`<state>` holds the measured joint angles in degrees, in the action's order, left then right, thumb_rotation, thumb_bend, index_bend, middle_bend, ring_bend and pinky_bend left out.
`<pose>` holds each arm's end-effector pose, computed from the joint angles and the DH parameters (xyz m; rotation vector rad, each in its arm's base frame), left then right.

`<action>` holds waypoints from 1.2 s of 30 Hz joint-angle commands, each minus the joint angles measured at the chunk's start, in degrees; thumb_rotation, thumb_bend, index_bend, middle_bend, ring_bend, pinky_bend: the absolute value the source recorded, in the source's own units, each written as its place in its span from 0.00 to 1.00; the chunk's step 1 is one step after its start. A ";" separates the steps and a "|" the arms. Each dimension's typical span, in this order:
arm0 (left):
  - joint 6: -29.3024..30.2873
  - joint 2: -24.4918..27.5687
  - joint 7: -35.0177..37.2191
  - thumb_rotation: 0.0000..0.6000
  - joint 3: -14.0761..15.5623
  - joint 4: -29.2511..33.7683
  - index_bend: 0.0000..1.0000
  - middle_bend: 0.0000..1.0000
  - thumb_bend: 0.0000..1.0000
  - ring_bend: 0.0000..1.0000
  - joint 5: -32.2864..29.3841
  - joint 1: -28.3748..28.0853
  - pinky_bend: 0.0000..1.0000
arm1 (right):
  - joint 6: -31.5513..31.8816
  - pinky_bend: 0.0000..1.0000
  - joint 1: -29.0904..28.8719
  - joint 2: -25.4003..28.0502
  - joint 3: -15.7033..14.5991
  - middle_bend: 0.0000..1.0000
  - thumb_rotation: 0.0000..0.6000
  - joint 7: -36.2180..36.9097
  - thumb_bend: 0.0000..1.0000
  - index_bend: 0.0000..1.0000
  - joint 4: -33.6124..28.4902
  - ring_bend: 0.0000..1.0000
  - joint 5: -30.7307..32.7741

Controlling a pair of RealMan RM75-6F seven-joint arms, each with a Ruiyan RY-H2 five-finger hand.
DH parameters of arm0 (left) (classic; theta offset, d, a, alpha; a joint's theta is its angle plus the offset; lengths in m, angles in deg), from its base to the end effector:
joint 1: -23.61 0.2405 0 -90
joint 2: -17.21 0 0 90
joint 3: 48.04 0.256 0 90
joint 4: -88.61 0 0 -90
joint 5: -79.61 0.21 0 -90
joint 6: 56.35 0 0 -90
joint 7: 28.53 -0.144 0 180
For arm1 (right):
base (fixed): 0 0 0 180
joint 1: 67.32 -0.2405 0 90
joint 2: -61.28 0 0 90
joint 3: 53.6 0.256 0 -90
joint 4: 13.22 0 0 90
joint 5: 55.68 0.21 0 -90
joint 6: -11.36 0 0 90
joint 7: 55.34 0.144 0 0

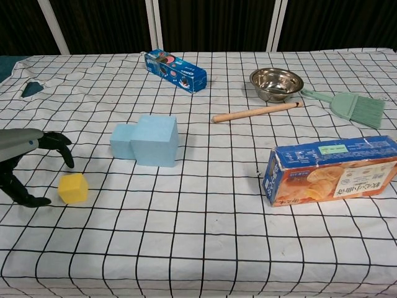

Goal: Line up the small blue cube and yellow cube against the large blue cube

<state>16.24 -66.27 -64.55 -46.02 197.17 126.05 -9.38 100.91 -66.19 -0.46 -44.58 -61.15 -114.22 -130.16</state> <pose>-0.1980 0.2359 -0.0010 -1.7144 -1.2020 -0.5853 -0.3167 -0.1645 0.1930 1.0719 -0.9223 0.8345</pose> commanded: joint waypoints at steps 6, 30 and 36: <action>-0.47 -2.90 -1.87 1.00 -2.18 -1.83 0.33 0.08 0.24 0.00 -2.44 -1.00 0.00 | 0.06 0.12 0.07 0.09 0.17 0.05 1.00 0.19 0.18 0.10 0.02 0.20 0.33; -1.84 -6.08 -3.75 1.00 -4.92 -6.25 0.36 0.09 0.27 0.00 -5.92 -2.14 0.00 | 0.07 0.12 0.05 0.03 0.27 0.05 1.00 0.00 0.18 0.10 -0.11 0.20 0.51; -0.96 -5.74 -3.90 1.00 -4.94 -6.03 0.38 0.10 0.30 0.00 -5.60 -1.67 0.00 | 0.17 0.12 0.08 -0.04 0.35 0.05 1.00 -0.07 0.18 0.10 -0.21 0.20 0.63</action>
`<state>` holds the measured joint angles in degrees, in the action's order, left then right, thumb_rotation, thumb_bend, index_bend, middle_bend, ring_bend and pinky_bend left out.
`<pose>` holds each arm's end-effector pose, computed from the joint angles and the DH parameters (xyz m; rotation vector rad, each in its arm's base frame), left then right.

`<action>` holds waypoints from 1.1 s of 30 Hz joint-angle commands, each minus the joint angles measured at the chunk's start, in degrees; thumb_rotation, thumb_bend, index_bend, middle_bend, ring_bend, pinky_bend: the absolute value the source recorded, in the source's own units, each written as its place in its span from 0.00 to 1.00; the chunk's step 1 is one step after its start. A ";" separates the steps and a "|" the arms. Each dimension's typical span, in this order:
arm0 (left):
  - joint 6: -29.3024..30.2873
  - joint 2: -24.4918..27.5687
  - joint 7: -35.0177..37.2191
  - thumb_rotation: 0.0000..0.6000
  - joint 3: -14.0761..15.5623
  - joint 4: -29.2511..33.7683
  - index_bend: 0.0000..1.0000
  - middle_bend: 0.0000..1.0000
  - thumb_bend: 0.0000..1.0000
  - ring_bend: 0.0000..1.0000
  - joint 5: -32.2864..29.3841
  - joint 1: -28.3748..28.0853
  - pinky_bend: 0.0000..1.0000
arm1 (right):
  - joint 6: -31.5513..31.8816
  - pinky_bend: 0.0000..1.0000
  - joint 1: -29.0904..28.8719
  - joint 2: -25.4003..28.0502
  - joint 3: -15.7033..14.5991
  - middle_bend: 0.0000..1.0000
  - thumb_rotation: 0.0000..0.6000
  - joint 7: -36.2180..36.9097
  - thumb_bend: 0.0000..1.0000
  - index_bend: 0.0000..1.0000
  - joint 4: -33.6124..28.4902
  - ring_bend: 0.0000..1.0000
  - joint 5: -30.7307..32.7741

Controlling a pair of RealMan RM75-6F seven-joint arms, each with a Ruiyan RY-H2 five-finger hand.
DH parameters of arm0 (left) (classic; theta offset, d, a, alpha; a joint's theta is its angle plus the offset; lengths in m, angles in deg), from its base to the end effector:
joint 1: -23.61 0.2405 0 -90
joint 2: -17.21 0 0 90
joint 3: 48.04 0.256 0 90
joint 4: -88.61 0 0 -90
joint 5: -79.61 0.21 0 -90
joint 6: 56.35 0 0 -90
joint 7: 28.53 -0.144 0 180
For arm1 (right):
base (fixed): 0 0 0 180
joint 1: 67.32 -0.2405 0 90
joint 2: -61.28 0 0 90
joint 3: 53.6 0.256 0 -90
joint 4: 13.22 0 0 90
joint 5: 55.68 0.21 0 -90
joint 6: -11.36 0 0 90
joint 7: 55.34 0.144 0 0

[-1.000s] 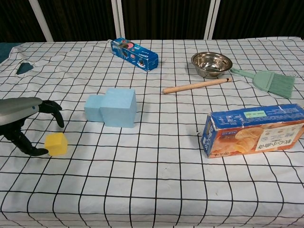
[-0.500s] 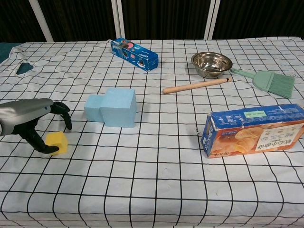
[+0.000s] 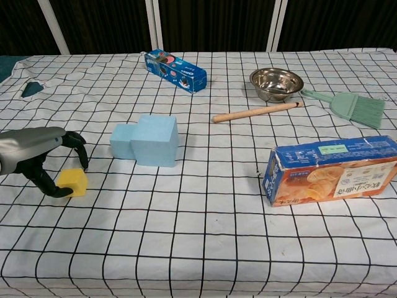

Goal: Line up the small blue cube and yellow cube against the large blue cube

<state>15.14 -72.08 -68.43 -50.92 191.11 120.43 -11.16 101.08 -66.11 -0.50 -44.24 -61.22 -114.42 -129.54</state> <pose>-0.1918 0.2583 -0.0229 -1.6741 -1.1945 -0.5622 -0.3171 -0.1647 0.1941 1.0572 -0.9237 0.8344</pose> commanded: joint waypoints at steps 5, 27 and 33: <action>0.05 0.15 0.03 1.00 -0.16 0.00 0.40 0.11 0.32 0.00 0.08 0.30 0.00 | -0.26 0.12 -0.06 -0.03 0.09 0.05 1.00 0.11 0.18 0.10 0.11 0.20 0.37; -0.32 0.52 -0.86 1.00 -0.67 0.41 0.45 0.13 0.35 0.00 -1.13 0.45 0.00 | -0.07 0.12 -0.06 -0.17 0.16 0.05 1.00 -0.28 0.18 0.10 -0.04 0.20 0.42; 0.17 0.91 0.58 1.00 -1.45 0.80 0.47 0.15 0.37 0.00 -0.70 0.88 0.00 | -0.07 0.12 -0.07 -0.19 0.19 0.05 1.00 -0.29 0.18 0.10 -0.05 0.20 0.45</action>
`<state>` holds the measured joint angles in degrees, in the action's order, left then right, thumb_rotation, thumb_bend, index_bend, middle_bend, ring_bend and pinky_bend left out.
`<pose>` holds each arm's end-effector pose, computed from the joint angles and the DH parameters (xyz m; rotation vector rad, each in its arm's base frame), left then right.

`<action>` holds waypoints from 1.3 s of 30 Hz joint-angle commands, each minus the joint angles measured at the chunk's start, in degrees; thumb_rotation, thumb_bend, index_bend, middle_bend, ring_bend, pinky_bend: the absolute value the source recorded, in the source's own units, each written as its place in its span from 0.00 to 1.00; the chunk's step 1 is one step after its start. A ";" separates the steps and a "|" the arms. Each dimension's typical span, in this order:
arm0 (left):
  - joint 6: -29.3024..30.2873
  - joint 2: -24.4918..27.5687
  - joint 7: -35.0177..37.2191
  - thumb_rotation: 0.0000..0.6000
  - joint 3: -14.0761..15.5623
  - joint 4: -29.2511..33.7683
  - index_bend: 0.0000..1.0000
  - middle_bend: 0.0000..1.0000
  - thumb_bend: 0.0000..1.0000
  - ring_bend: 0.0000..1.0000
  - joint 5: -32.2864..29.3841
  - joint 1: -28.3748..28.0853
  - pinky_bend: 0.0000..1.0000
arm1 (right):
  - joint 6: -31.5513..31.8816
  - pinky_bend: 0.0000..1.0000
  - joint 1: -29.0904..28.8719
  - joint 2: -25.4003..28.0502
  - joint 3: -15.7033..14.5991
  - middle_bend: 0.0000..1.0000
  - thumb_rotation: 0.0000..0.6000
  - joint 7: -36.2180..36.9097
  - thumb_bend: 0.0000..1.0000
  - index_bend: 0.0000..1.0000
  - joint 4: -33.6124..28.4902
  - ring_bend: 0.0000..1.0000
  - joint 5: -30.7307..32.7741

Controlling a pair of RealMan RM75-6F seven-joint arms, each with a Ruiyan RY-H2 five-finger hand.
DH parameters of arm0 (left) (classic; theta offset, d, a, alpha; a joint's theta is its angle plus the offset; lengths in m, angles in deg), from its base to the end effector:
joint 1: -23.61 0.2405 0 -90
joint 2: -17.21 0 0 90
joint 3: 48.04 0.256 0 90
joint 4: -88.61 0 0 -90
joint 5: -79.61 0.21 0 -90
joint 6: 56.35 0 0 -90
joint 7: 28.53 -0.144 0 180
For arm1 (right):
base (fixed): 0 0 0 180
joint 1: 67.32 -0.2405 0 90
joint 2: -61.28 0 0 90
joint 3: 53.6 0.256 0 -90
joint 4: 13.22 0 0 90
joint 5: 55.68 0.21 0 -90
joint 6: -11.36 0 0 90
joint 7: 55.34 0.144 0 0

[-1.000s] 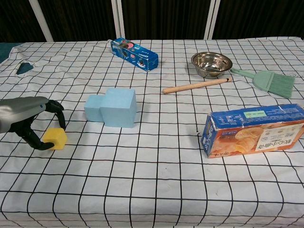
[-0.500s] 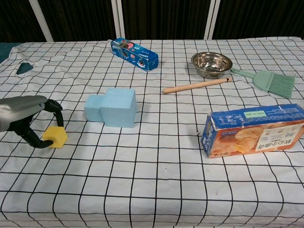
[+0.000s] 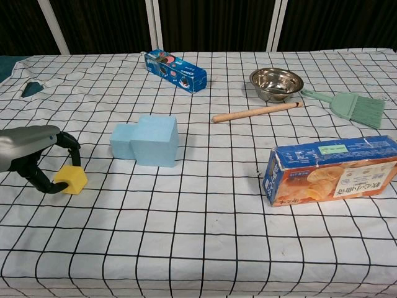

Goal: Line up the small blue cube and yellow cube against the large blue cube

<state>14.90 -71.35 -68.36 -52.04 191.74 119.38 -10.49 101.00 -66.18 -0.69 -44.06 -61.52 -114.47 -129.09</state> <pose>-0.1943 0.2597 -0.0185 -1.6455 -1.2194 -0.5591 -0.3174 -0.1654 0.1936 1.0514 -0.9258 0.8308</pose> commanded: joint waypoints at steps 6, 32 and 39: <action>1.83 1.88 3.93 1.00 -2.22 1.53 0.47 0.14 0.37 0.00 2.57 1.13 0.00 | 0.05 0.12 0.05 0.07 0.01 0.05 1.00 0.04 0.18 0.10 -0.06 0.20 0.03; -9.91 -1.99 6.55 1.00 -12.17 -15.99 0.46 0.13 0.37 0.00 -4.52 -8.27 0.00 | -0.40 0.12 -0.29 -0.41 -0.10 0.05 1.00 -1.09 0.18 0.10 0.05 0.20 0.28; -9.65 -3.77 4.66 1.00 -11.50 -16.88 0.46 0.13 0.37 0.00 -6.49 -9.42 0.00 | -0.36 0.12 -0.24 -0.29 -0.06 0.05 1.00 -0.86 0.18 0.10 0.02 0.20 0.33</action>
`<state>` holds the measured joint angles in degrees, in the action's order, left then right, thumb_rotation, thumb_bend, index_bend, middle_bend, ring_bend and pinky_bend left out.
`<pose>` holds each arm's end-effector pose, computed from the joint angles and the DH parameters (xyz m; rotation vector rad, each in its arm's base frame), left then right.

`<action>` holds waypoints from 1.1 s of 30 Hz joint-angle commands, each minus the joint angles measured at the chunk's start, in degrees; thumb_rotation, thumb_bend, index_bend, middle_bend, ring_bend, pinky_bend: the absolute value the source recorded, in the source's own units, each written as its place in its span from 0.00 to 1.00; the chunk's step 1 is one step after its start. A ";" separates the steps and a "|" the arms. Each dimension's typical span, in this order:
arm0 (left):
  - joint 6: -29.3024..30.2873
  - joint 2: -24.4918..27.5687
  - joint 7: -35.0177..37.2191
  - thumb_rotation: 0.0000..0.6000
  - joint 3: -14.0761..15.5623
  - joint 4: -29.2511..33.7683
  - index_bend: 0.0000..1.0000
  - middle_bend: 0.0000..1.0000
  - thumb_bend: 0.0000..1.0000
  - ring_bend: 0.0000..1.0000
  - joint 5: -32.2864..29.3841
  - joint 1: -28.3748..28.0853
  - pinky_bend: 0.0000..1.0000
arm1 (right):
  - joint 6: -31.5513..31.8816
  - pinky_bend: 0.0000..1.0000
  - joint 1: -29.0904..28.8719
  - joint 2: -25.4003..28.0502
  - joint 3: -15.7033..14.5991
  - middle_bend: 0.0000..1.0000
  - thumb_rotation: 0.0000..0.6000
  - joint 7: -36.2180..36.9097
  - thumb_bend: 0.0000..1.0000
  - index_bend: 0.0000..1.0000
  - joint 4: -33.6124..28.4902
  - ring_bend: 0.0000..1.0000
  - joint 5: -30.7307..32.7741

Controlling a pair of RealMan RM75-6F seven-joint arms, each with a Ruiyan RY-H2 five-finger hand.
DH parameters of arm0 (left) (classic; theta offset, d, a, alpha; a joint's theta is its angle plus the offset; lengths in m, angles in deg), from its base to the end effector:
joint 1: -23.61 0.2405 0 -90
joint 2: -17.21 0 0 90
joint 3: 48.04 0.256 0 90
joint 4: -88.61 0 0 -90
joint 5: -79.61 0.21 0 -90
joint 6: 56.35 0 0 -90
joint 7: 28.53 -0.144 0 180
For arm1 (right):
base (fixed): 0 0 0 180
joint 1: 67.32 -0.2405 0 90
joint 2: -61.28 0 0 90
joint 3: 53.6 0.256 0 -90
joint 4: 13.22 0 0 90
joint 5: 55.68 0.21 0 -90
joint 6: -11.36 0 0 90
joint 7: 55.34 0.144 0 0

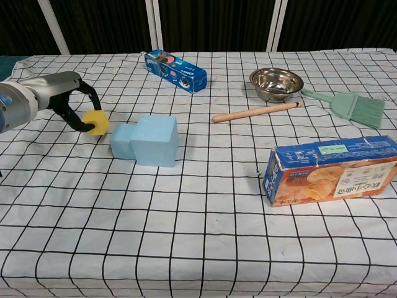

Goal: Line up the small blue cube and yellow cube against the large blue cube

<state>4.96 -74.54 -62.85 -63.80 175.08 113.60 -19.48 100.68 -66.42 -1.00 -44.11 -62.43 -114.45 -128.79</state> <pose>-0.1734 0.3565 -0.0137 -1.5242 -1.2116 -0.7059 -0.3175 -0.1665 0.1912 1.0576 -0.9259 0.8182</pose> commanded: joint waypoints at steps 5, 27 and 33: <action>1.32 -1.85 -2.31 1.00 0.97 -0.44 0.46 0.13 0.37 0.00 -1.27 -1.00 0.00 | 0.17 0.12 0.08 0.09 0.09 0.05 1.00 0.30 0.18 0.10 0.00 0.20 -0.03; 2.89 -5.11 -5.69 1.00 1.64 -1.98 0.44 0.13 0.35 0.00 -3.32 -2.88 0.00 | 0.17 0.12 0.12 0.19 0.14 0.05 1.00 0.67 0.18 0.10 0.06 0.20 -0.06; 3.28 -5.62 -6.45 1.00 1.85 -2.20 0.44 0.13 0.35 0.00 -3.75 -3.11 0.00 | 0.26 0.12 0.15 0.25 0.16 0.05 1.00 0.82 0.18 0.10 0.03 0.20 -0.15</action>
<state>8.22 -80.16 -69.28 -61.96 172.89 109.87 -22.57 100.94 -66.27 -0.75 -43.96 -61.60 -114.42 -128.94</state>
